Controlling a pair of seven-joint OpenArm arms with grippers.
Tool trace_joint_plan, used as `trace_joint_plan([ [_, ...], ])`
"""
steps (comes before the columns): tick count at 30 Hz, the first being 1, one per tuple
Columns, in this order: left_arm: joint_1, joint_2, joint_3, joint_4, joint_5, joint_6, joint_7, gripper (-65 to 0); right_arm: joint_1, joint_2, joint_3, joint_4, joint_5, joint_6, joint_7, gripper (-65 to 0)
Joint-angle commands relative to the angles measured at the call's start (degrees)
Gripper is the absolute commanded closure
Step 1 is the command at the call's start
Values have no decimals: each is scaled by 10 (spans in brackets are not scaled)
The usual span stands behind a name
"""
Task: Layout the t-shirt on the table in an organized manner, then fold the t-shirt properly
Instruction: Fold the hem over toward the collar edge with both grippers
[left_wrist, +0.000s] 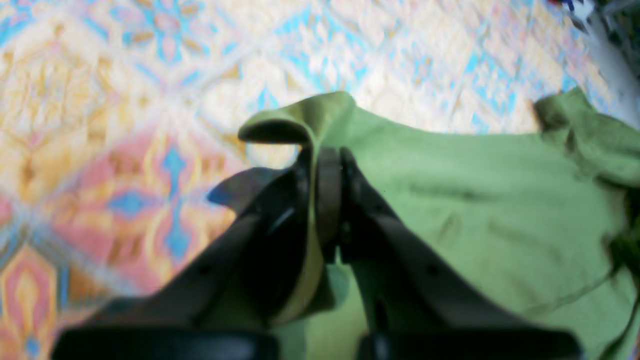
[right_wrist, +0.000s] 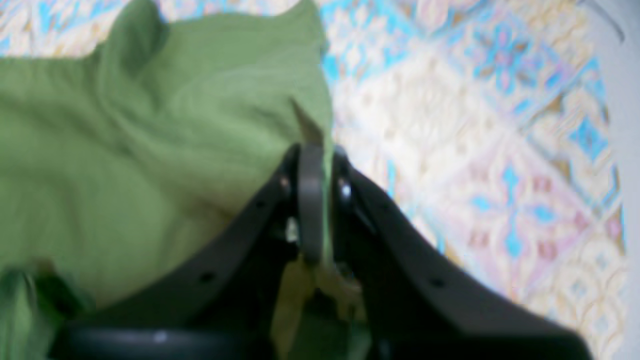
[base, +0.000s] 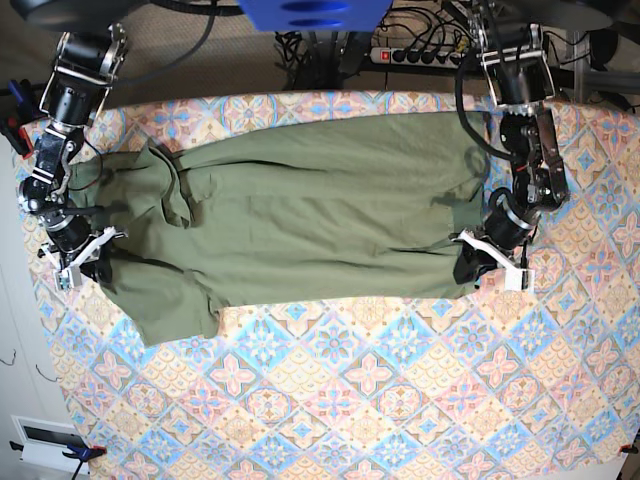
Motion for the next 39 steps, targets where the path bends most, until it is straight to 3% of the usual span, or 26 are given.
trace_joint_plan([
  [1, -1, -9, -3, 29, -13, -5, -16, 0, 14, 14, 3, 22, 16, -2, 23, -3],
  [8, 83, -30, -5, 123, -17, -5, -17, 0, -29, 15, 13, 71, 16, -2, 23, -3],
  [14, 134, -59, -36, 127, -84, -5, -16, 0, -64, 15, 98, 118, 17, -2, -14, -3],
  [20, 170, -65, -35, 127, -92, -5, -16, 0, -65, 13, 168, 121, 17, -2, -68, -3],
  [33, 231, -65, -9, 126, -87, -5, -16, 0, -131, 13, 167, 121, 15, -2, -78, -6],
  [39, 231, -66, 34, 125, -20, -5, -15, 0, -163, 17, 134, 121, 14, -2, -98, -29],
])
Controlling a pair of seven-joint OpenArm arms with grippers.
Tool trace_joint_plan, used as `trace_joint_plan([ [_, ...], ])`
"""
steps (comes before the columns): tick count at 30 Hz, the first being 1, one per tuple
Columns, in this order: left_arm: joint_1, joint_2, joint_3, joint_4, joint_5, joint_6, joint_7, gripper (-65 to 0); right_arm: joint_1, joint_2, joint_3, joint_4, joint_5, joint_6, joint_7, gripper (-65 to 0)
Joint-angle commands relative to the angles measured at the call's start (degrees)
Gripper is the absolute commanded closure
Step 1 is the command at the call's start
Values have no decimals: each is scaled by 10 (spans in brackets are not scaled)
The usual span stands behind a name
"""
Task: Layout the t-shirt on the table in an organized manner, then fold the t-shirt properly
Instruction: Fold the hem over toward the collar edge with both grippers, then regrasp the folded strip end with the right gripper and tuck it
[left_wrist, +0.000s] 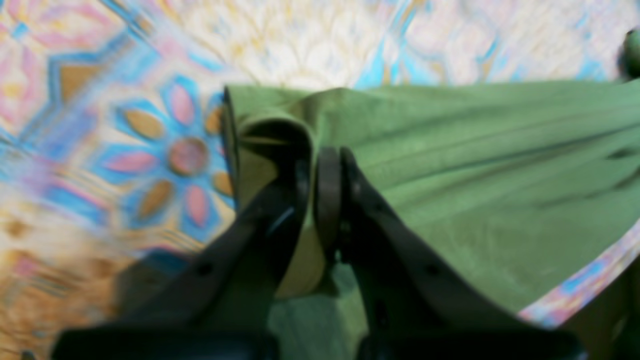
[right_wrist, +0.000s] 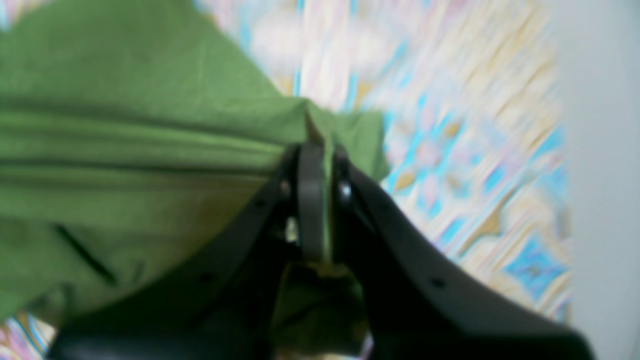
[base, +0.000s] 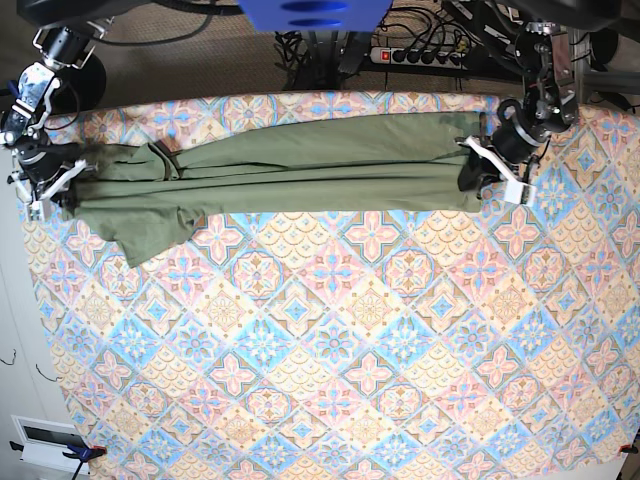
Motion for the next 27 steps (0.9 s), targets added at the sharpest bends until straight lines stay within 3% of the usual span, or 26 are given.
trace_joint_plan([
  [1, 0, -7, 5, 8, 4, -2, -8, 0, 11, 23, -8, 11, 5, -4, 10, -46],
  [8, -1, -7, 16, 8, 29, -1, -8, -101, 12, 30, -9, 40, -70, -4, 1, -181],
  [13, -1, -7, 16, 8, 25, -1, -8, -183, 12, 28, 32, 92, -77, -4, 1, -188],
  [18, -1, -12, 14, 8, -34, -1, -7, -262, 14, 28, 30, 135, -77, -4, -4, -188],
  [22, -1, -30, 16, 8, -68, -1, -7, -275, 19, 28, 9, 150, -77, -4, -42, -189],
  [27, -4, -31, 14, 8, -96, 0, 20, -276, 68, 28, -45, 148, -77, -4, -48, -189],
])
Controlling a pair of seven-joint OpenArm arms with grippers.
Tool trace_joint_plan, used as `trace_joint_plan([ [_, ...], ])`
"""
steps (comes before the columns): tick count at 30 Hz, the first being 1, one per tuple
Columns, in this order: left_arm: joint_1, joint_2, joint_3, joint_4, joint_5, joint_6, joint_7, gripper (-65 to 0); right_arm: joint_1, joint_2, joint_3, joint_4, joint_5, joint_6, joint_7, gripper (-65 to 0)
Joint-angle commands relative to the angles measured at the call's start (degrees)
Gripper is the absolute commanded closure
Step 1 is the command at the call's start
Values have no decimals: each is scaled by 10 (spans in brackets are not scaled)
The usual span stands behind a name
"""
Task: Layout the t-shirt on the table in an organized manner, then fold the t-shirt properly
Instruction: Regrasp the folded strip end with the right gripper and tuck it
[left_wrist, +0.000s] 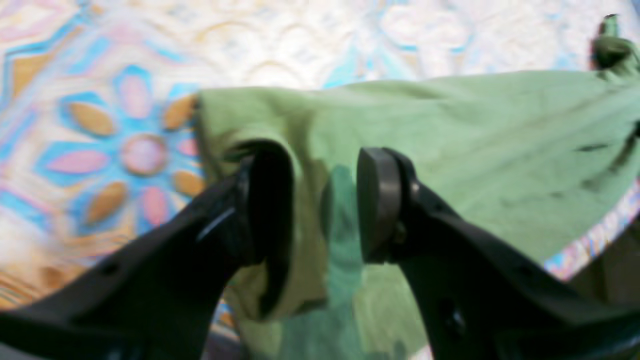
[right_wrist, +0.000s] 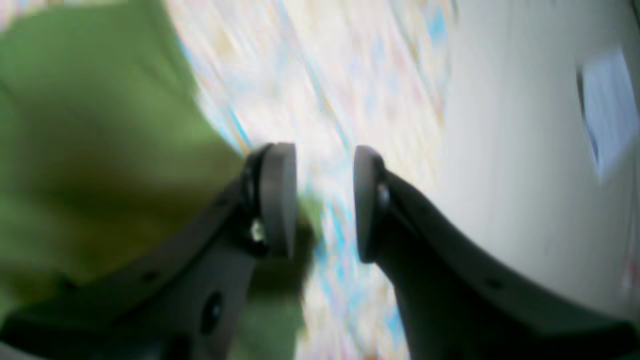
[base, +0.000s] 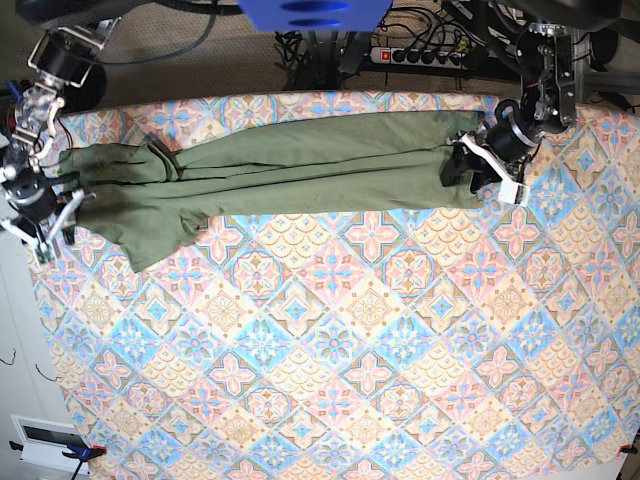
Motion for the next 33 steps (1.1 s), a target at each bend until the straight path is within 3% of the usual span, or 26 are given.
trace_joint_plan([
  [1, -4, -7, -4, 9, -10, -5, 2, -279, 16, 17, -5, 7, 6, -5, 11, -189],
  [12, -5, -5, -5, 10, -15, -5, 13, -277, 119, 17, -155, -122, 5, -5, 15, -189],
  [18, -5, -5, -5, 10, -43, -5, 13, -274, 121, 17, -168, -190, 5, -5, 44, -190],
  [26, -5, -5, -5, 10, -43, -5, 13, -273, 154, 17, -169, -258, 5, -5, 62, -355],
  [33, -6, -5, -5, 10, -43, -5, 13, -273, 163, 17, -208, -279, 5, -5, 77, -370],
])
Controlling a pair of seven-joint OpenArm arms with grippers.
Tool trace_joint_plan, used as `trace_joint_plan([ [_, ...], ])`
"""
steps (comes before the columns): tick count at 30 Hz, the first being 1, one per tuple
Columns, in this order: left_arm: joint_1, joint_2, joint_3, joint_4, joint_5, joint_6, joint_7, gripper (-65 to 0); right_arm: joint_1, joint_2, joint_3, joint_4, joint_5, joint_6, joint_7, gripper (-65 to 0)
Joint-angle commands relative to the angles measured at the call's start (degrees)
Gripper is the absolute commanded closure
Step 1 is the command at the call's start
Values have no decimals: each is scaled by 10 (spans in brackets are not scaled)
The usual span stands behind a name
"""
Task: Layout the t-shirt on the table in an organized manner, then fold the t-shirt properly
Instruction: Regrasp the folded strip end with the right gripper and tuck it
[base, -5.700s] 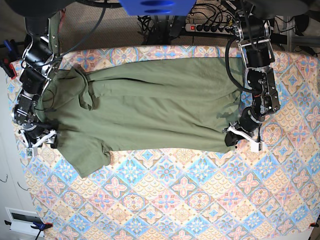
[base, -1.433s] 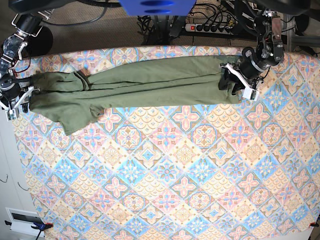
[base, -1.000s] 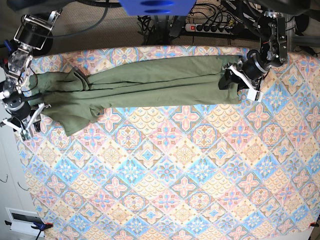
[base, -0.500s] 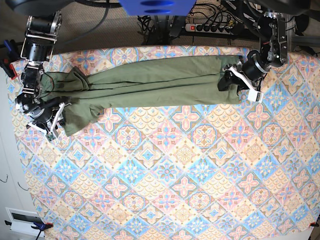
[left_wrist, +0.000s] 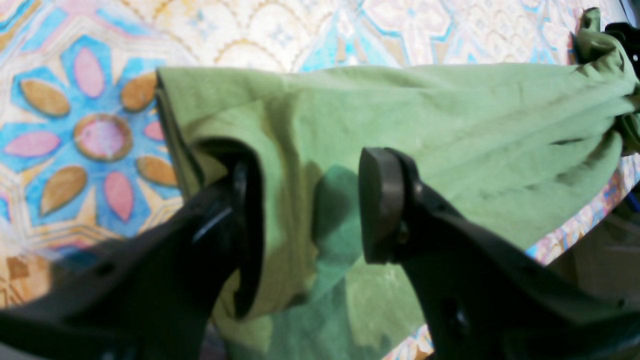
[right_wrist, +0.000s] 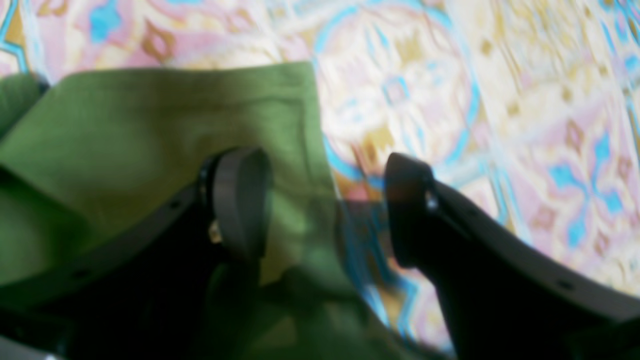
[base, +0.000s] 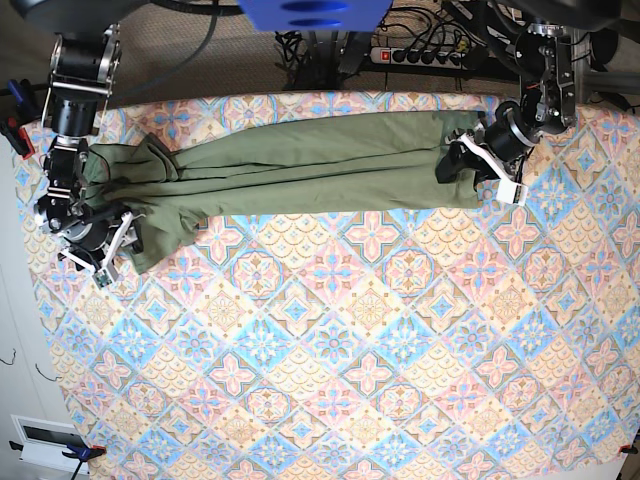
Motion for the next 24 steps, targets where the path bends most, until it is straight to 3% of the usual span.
trace_joint_plan([
  [1, -4, -7, -4, 10, -9, -5, -9, -273, 25, 10, -5, 1, 5, 0, 6, -370],
  [11, -4, -7, -4, 10, -9, -6, -9, -272, 51, -12, -15, -76, 5, 0, 28, -343],
  [22, -4, -8, -4, 10, -9, -6, -9, -272, 50, -13, -10, -91, 7, 0, 28, -11],
  [24, -6, -7, -4, 10, -9, -6, -9, -272, 48, -13, -9, -74, 7, 0, 28, -2],
])
